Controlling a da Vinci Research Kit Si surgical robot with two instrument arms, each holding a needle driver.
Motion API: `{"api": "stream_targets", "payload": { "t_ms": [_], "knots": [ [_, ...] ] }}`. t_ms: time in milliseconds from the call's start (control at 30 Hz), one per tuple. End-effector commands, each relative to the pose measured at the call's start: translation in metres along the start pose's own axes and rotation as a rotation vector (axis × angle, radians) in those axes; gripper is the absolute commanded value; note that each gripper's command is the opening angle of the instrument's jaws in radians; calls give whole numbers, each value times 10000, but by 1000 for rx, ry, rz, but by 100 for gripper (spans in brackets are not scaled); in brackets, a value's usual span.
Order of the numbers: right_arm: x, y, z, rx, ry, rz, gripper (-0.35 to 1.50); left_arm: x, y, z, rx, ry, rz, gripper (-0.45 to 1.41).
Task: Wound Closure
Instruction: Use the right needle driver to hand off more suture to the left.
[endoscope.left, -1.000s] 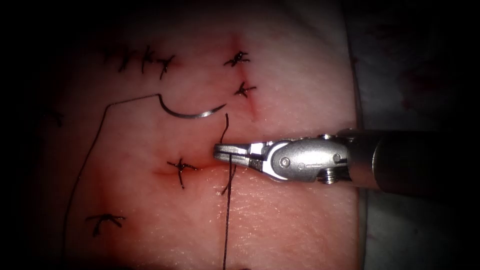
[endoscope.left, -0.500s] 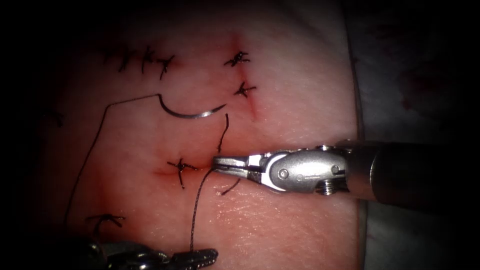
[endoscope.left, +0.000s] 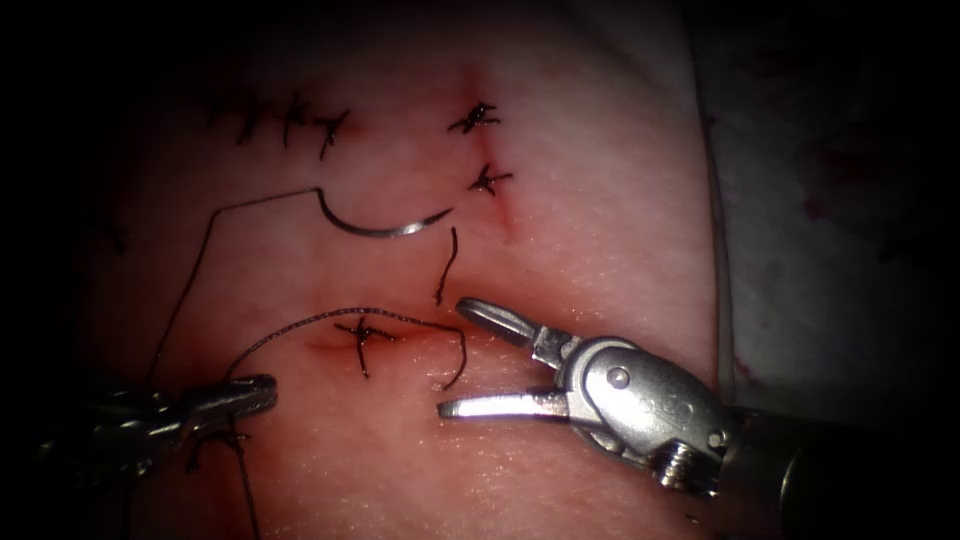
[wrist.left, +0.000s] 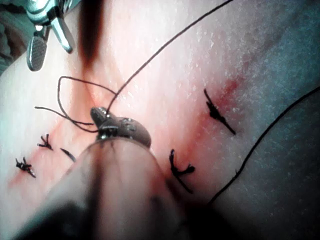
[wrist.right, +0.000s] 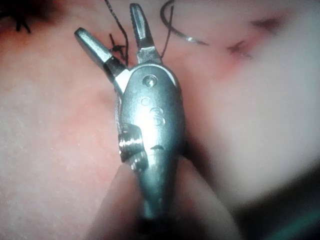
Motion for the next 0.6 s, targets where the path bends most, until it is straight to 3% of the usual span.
{"api": "stream_targets", "payload": {
  "t_ms": [33, 67, 100, 167, 233, 267, 300, 333, 433, 600],
  "knots": [
    [3, 8, 8, 1, -1, 4, 130, -2, 1, 9, 1, 1, 1, -45],
    [7, 11, 10, 5, -25, 7, 81, -2, 1, 10, 2, 0, 6, -45],
    [7, 12, 11, 10, -41, 7, 59, -3, 1, 11, 2, -1, 6, -45],
    [6, 14, 17, 94, -104, 4, -35, -3, 1, 12, 2, -1, 6, -45],
    [5, 16, 24, 134, -133, 4, -35, -2, 1, 12, 2, -3, 5, -45],
    [4, 15, 27, 135, -134, 4, -6, -2, 1, 13, 2, -4, 5, -45],
    [3, 13, 32, 121, -111, 3, 51, 1, 2, 14, 3, -8, 12, -45],
    [3, 10, 37, 119, -107, 3, 88, 5, 3, 16, 7, -15, 11, -45],
    [5, 4, 44, 97, -111, -21, 118, 11, 3, 18, 2, -26, 11, -45],
    [9, -2, 49, 29, -133, -76, 138, 22, 1, 19, -2, -26, 16, -45]
  ]
}}
